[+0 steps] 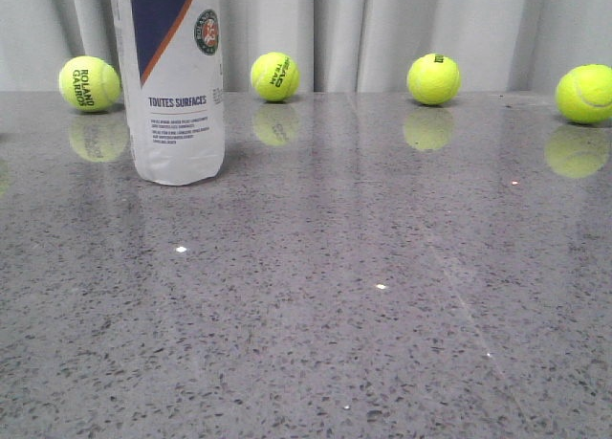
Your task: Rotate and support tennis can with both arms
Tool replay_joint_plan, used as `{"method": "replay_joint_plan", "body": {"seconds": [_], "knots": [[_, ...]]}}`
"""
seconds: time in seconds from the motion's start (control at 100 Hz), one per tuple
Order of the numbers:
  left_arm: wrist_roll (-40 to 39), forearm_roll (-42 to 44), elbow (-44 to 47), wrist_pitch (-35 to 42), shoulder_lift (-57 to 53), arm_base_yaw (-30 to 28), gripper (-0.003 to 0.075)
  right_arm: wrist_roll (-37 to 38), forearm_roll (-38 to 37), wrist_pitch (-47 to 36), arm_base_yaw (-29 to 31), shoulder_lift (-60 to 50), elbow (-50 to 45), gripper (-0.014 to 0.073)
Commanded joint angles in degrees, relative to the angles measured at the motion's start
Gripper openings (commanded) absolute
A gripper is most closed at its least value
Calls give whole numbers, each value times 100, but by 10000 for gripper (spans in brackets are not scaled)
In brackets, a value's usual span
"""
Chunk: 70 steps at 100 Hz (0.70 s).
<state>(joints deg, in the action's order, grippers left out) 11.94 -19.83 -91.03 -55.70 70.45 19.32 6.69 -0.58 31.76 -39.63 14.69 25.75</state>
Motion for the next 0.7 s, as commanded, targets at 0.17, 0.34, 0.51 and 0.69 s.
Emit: {"method": "replay_joint_plan", "body": {"seconds": [0.17,0.34,0.51,0.69], "knots": [[-44,-31,1696,1694,-1618,48,-20,7,-72,-488,7,47,134,-67],[-44,-70,2880,2263,-2435,48,-20,7,-72,-488,7,47,134,-67],[-44,-85,3773,2632,-3111,48,-20,7,-72,-488,7,47,134,-67],[-44,59,4329,2587,-3355,37,-20,7,-72,-488,7,47,134,-67]]}}
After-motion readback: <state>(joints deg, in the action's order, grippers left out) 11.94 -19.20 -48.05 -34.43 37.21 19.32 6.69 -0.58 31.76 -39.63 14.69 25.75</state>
